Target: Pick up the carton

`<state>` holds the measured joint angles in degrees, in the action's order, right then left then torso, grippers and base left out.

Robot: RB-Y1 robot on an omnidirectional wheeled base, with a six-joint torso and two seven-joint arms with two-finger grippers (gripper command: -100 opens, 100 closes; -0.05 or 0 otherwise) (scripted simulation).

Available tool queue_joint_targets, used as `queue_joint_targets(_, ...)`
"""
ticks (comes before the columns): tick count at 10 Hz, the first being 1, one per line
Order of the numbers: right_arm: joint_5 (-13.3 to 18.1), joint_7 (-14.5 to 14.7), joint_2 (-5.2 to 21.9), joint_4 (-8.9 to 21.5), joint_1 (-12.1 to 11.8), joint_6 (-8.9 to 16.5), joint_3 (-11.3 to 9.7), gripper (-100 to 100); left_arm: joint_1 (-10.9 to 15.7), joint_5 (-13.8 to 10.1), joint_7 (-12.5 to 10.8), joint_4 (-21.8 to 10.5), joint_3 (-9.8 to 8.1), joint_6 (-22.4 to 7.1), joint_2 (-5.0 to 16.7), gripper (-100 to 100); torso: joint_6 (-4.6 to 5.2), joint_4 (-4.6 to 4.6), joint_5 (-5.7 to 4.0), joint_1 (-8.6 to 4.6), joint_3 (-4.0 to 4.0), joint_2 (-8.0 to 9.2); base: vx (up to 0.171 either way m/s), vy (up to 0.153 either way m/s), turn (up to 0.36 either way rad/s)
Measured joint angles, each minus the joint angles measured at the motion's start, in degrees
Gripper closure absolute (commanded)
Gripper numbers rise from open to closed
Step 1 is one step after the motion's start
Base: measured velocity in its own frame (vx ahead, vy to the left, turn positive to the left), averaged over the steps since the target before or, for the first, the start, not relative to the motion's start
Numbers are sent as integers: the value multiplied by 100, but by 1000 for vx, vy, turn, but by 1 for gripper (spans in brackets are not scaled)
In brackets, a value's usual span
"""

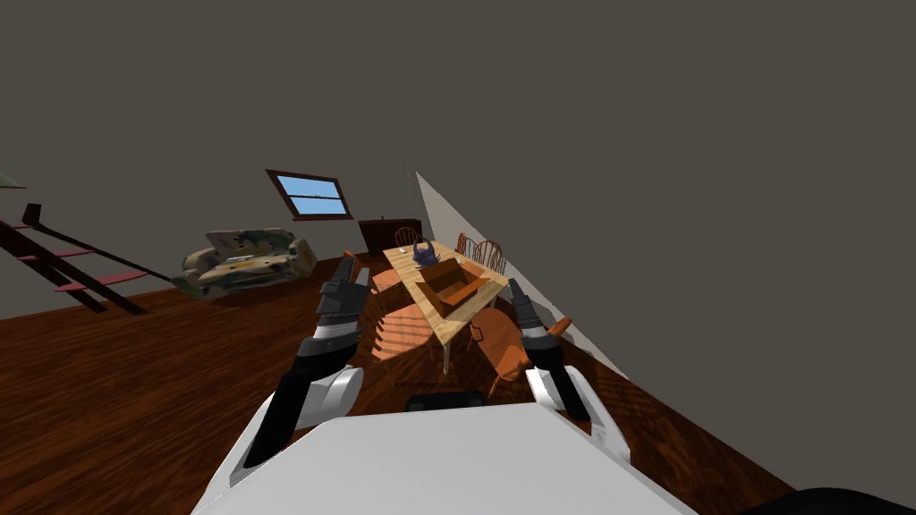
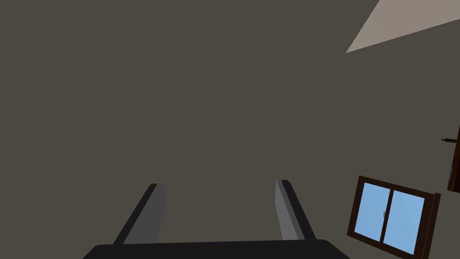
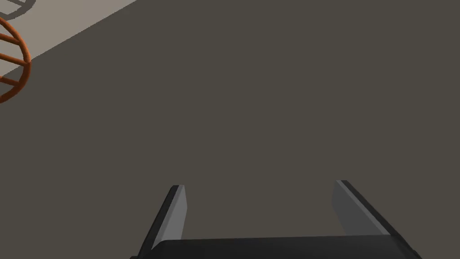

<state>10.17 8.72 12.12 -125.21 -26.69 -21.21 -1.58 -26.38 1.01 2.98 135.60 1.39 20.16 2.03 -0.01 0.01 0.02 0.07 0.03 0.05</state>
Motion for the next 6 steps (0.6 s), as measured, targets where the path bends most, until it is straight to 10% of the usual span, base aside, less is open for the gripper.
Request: queue_joint_targets(6,905,913,998,614,139,-185,-294,-100,0,0,0,0,0,0,0,0,1,0,1,4,0,0,-14,29,137)
